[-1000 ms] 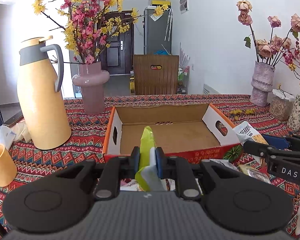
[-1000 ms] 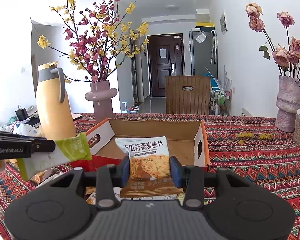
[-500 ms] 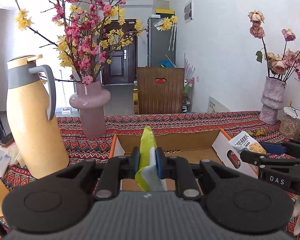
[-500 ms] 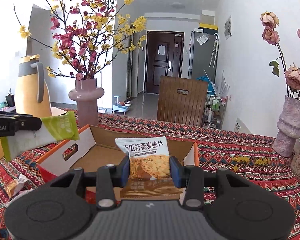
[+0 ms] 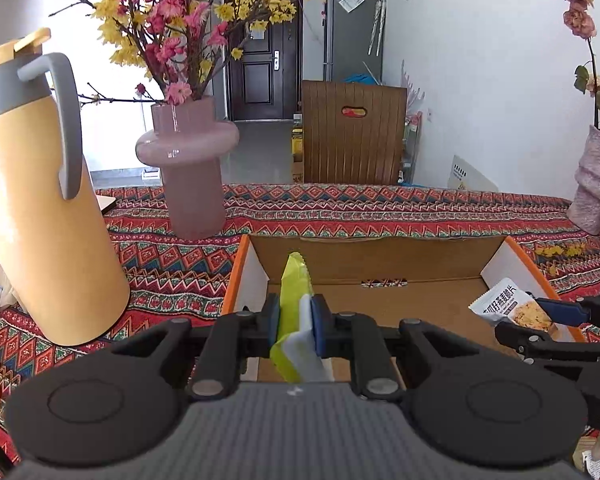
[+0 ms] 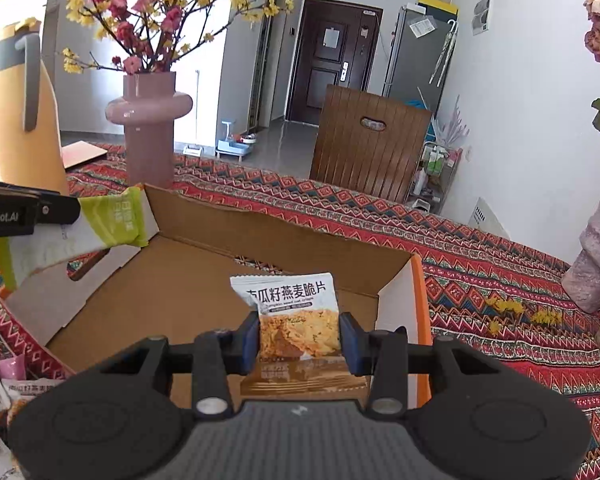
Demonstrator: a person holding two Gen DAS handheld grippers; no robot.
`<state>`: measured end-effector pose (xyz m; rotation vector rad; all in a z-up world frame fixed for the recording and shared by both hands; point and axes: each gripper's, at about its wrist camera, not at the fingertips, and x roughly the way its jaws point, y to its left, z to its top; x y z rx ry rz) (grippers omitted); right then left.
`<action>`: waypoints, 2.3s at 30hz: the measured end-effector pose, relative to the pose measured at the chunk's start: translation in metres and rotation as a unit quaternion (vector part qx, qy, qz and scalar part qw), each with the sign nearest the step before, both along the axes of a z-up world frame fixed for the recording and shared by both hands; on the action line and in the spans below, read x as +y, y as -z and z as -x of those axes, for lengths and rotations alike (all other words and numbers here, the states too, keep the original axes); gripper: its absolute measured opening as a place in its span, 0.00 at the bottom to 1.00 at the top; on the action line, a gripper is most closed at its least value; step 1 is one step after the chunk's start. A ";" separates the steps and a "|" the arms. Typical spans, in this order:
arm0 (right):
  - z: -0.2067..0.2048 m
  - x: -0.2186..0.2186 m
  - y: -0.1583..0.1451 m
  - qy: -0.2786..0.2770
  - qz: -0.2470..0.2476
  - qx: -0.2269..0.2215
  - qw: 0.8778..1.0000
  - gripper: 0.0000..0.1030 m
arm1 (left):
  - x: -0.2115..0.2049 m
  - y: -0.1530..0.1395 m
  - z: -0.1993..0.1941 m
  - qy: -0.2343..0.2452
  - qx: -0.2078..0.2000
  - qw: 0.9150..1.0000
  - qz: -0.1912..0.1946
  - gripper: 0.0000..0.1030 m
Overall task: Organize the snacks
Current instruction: 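Carry both snacks into the box and open both grippers, then withdraw both tools from the box back to the snack pile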
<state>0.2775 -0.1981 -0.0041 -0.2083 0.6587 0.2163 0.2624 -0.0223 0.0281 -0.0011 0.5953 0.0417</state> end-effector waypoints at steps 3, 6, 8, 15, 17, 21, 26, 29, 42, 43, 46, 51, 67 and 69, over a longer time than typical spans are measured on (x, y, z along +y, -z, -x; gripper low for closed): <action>-0.004 -0.001 0.007 0.004 0.000 0.010 1.000 0.40 | 0.003 0.009 -0.003 -0.003 0.014 1.000 0.000 0.17; -0.005 -0.004 0.009 0.006 -0.006 0.014 1.000 0.41 | 0.005 0.012 -0.002 -0.004 0.016 1.000 0.003 0.18; -0.004 -0.006 0.010 0.009 -0.010 0.014 1.000 0.49 | 0.004 0.010 0.002 0.001 0.010 1.000 0.004 0.24; 0.015 -0.019 -0.002 0.020 -0.032 -0.014 0.999 0.95 | 0.001 -0.001 0.021 -0.006 -0.021 1.000 0.006 0.94; 0.022 -0.021 -0.006 0.022 -0.036 -0.022 0.999 0.99 | 0.001 -0.003 0.027 -0.009 -0.029 1.000 0.006 1.00; 0.041 -0.025 -0.014 0.020 -0.046 -0.037 0.998 1.00 | 0.001 -0.007 0.040 -0.005 -0.036 0.999 0.007 1.00; 0.067 -0.029 -0.023 0.017 -0.056 -0.059 0.997 1.00 | 0.002 -0.011 0.059 -0.003 -0.048 0.999 0.008 1.00; 0.086 -0.030 -0.026 0.017 -0.054 -0.078 0.995 1.00 | 0.001 -0.013 0.074 0.002 -0.056 0.998 0.002 1.00; 0.163 -0.045 -0.024 0.013 -0.066 -0.105 0.992 1.00 | 0.011 -0.005 0.138 0.013 -0.069 0.997 0.015 1.00; 0.168 -0.046 -0.022 0.015 -0.070 -0.104 0.992 1.00 | 0.012 -0.003 0.143 0.014 -0.069 0.997 0.017 1.00; 0.180 -0.052 -0.017 0.022 -0.079 -0.099 0.992 1.00 | 0.017 0.002 0.156 0.012 -0.068 0.998 0.016 1.00; 0.195 -0.060 -0.009 0.040 -0.080 -0.099 0.991 1.00 | 0.024 0.015 0.178 0.009 -0.059 0.998 0.014 1.00; 0.245 -0.080 0.020 0.078 -0.124 -0.069 0.987 1.00 | 0.039 0.039 0.223 0.002 -0.039 0.999 0.021 1.00; 0.251 -0.079 0.022 0.071 -0.124 -0.068 0.987 1.00 | 0.037 0.040 0.227 0.004 -0.038 0.999 0.020 1.00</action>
